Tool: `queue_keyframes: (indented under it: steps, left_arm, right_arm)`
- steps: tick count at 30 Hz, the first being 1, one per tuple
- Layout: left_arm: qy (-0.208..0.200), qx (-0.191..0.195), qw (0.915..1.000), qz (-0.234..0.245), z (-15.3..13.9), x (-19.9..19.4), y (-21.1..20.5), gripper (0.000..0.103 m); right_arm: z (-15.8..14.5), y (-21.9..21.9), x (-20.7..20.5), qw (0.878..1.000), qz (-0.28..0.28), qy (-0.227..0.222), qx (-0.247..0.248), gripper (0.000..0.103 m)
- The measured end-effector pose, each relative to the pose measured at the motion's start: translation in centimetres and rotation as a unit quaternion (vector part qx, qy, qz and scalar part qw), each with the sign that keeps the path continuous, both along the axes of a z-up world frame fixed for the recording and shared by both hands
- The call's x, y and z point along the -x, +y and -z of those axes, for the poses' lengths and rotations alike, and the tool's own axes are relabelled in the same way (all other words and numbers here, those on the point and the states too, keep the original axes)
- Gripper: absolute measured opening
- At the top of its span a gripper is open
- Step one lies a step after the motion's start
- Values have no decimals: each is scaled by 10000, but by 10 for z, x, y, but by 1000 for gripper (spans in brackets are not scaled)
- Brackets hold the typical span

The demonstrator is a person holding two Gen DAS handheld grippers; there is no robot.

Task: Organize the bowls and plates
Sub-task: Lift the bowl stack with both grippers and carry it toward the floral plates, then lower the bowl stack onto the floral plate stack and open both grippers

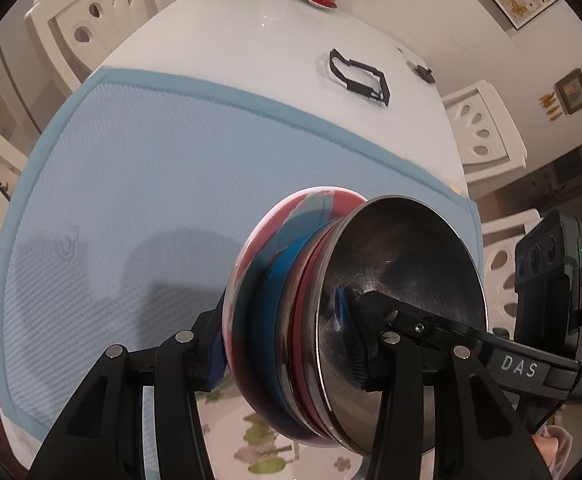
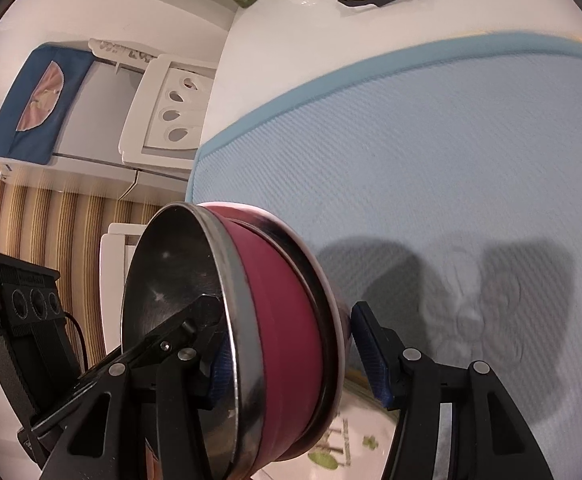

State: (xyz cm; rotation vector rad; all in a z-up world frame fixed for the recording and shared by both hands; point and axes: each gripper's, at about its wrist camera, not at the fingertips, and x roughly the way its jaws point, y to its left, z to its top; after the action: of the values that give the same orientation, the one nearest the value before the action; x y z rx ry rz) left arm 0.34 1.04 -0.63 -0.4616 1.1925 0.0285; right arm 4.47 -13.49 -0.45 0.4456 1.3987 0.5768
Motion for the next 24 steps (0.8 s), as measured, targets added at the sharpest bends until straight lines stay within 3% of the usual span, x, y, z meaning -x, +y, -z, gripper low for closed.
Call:
queue_keyframes:
  steps: [15, 24]
  left_arm:
    - [-80, 11, 9999, -129, -4, 63, -13, 44]
    - [31, 66, 9999, -147, 16, 97, -32, 44]
  right_arm:
    - [-1, -4, 73, 9998, -106, 100, 156, 54]
    - [2, -22, 111, 9991, -79, 88, 398, 54]
